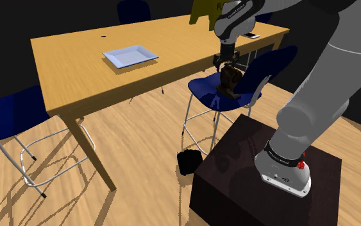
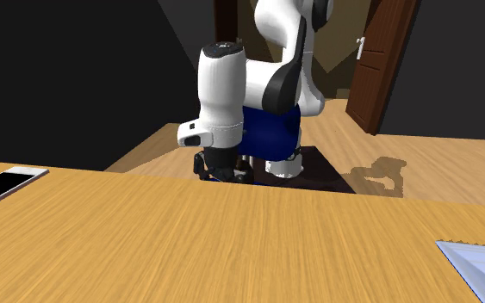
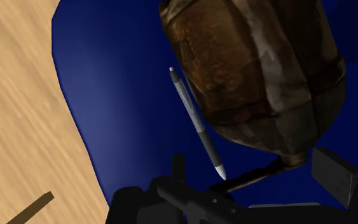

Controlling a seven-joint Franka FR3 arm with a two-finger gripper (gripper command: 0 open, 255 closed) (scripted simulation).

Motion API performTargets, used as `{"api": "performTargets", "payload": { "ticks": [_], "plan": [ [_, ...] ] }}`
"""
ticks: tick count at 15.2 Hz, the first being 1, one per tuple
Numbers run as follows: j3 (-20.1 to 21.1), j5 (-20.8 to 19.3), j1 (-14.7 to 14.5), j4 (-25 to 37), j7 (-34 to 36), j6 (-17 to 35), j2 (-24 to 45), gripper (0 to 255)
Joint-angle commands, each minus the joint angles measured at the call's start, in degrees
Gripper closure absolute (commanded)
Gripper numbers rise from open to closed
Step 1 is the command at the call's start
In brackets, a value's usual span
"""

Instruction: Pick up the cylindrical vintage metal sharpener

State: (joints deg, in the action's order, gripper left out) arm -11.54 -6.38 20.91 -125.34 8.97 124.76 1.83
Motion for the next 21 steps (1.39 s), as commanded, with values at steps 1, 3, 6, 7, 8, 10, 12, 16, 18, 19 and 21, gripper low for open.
{"api": "performTargets", "payload": {
  "ticks": [1,3,6,7,8,10,12,16,18,19,21],
  "plan": [
    [0.0,0.0,0.0,-0.6,0.1,1.0,0.4,0],
    [0.0,0.0,0.0,-0.6,0.2,1.1,0.5,255],
    [0.1,0.0,-0.1,-0.6,0.2,1.1,0.5,255],
    [0.1,0.0,-0.1,-0.6,0.2,1.1,0.5,255],
    [0.1,0.0,-0.1,-0.6,0.2,1.1,0.5,255],
    [0.1,0.0,-0.1,-0.6,0.2,1.1,0.5,255],
    [0.0,0.0,0.0,-0.6,0.1,1.0,0.4,255],
    [0.1,-0.1,-0.1,0.8,0.1,-2.0,-1.2,255],
    [0.1,-0.2,-0.1,1.6,0.0,-3.5,-1.9,255],
    [0.1,-0.2,-0.1,2.0,0.0,-4.3,-2.3,255],
    [0.1,-0.3,-0.2,2.9,-0.1,-5.8,-2.9,255]
  ]
}}
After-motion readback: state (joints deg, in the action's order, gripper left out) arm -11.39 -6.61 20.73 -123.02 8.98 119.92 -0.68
